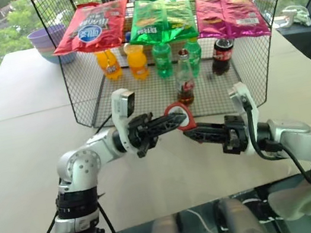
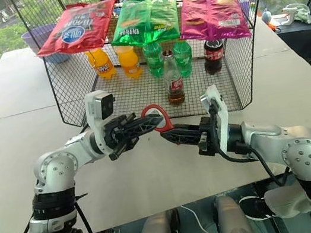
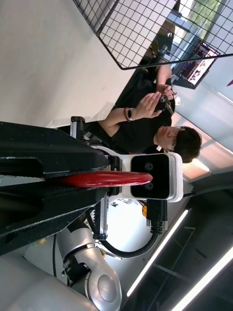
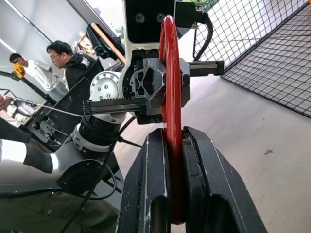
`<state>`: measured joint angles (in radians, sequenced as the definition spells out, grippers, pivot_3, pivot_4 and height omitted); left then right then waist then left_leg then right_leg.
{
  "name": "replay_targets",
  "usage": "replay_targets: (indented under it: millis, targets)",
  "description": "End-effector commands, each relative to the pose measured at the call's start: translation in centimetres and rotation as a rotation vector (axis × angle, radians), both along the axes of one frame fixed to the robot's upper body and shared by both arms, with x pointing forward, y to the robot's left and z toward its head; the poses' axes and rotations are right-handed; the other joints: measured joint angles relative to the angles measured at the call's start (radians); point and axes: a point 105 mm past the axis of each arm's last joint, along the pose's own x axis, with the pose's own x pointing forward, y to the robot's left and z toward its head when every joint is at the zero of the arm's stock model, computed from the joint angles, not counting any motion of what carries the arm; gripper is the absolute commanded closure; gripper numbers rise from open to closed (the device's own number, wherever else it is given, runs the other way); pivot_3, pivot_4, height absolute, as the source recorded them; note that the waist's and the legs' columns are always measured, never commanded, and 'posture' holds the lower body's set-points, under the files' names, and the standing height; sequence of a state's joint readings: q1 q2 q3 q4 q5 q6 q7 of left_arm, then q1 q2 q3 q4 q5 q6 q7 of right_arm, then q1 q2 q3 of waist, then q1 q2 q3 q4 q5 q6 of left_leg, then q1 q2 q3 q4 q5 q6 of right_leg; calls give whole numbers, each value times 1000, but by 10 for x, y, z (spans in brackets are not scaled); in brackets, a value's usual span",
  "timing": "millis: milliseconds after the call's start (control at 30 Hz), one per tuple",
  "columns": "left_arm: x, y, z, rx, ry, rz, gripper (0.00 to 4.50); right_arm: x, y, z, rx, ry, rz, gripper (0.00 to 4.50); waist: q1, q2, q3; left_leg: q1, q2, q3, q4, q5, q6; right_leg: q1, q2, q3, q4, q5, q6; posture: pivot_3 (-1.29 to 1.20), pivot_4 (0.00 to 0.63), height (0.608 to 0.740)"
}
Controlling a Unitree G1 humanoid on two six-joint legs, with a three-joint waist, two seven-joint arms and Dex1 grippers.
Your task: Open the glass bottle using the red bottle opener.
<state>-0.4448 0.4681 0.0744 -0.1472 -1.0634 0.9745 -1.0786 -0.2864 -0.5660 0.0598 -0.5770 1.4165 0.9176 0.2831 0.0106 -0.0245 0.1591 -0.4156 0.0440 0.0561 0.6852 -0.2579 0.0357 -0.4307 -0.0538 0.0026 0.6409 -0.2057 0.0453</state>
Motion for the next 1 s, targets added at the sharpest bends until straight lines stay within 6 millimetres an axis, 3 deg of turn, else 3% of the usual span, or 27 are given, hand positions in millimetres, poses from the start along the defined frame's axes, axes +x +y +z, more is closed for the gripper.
replay_targets:
  millis: [33, 200, 233, 267, 367, 433, 533, 767, 867, 933, 1000]
  targets:
    - [-1, 0, 6, 1, -39, 12, 4500, -7, 3, 6, -7, -34, 38, 4490, 0, 0, 0, 0, 0, 0, 0, 0, 0, 0, 0, 0, 0, 0, 0, 0, 150, 740]
    - [5, 1, 10, -17, -48, 49, 4500, -7, 2, 6, -11, -43, 22, 4490, 0, 0, 0, 0, 0, 0, 0, 0, 0, 0, 0, 0, 0, 0, 0, 0, 150, 740]
    - [7, 1, 13, -28, -46, 59, 3753, -7, 1, 6, -6, -48, 11, 4500, 1, 0, 0, 0, 0, 0, 0, 0, 0, 0, 0, 0, 0, 0, 0, 0, 150, 740]
    - [8, 2, 15, -25, -57, 71, 3539, -6, 0, 7, -1, -56, -3, 4500, 1, 0, 0, 0, 0, 0, 0, 0, 0, 0, 0, 0, 0, 0, 0, 0, 150, 740]
    - [8, 8, 16, -14, -76, 91, 2351, -6, -1, 10, 11, -89, -33, 4500, 1, 0, 0, 0, 0, 0, 0, 0, 0, 0, 0, 0, 0, 0, 0, 0, 150, 740]
    - [9, 14, 15, 11, -99, 139, 1246, -9, -2, 12, 31, -107, -51, 4500, 0, 0, 0, 0, 0, 0, -1, 0, 0, 0, 0, 0, 0, 0, 0, 0, 150, 740]
    - [12, 22, 4, 117, -169, 232, 8, -13, -7, 13, 52, -127, -85, 4500, -1, 0, 0, 0, 0, 0, -1, 0, 0, 0, 0, 0, -1, 0, 0, 0, 150, 740]
    - [17, 43, -9, 231, -273, 463, 8, -16, -24, 15, 83, -153, -189, 4500, 3, 0, 0, 0, 1, 1, -2, 0, 0, 0, -1, 0, -2, 0, 0, 0, 150, 740]
    - [38, 40, -9, 306, -413, 647, 8, -18, -38, 10, 61, -155, -244, 4500, 8, 0, 0, 0, 1, 1, -2, 0, 0, 0, -1, 0, -2, 0, 0, 0, 150, 740]
    - [35, 38, 0, 179, -363, 558, 8, -19, -39, 8, 48, -163, -265, 4500, 6, 0, 1, 0, 0, 1, -1, 0, 0, 0, -1, 0, -3, 0, 0, 0, 150, 740]
    - [42, 39, 4, 160, -398, 595, 8, -20, -40, 6, 19, -181, -279, 4500, 2, 0, 1, 0, 1, 1, -1, 0, 0, 0, -1, 0, -2, 0, 0, 0, 150, 740]
